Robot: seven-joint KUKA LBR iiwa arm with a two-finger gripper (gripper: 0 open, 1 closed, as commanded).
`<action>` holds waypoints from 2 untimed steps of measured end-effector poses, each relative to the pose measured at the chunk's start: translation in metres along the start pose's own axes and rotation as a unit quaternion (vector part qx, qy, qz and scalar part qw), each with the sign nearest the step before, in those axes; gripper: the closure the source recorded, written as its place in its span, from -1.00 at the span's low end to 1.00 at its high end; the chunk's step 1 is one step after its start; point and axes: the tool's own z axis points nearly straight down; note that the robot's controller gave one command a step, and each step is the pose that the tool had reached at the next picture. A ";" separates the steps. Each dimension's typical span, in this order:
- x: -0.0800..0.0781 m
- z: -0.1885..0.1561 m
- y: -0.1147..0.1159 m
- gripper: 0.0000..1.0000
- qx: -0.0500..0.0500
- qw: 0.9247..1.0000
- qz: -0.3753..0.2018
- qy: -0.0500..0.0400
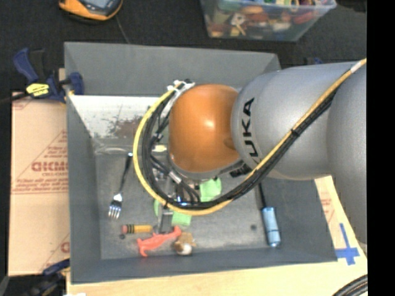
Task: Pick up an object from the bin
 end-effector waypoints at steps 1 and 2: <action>-0.001 -0.004 -0.001 -1.00 -0.001 1.000 0.002 -0.003; -0.040 -0.017 -0.001 -1.00 0.000 0.985 -0.173 -0.005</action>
Offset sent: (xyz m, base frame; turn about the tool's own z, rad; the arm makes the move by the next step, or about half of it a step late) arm 0.0396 0.0002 0.0162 -0.3666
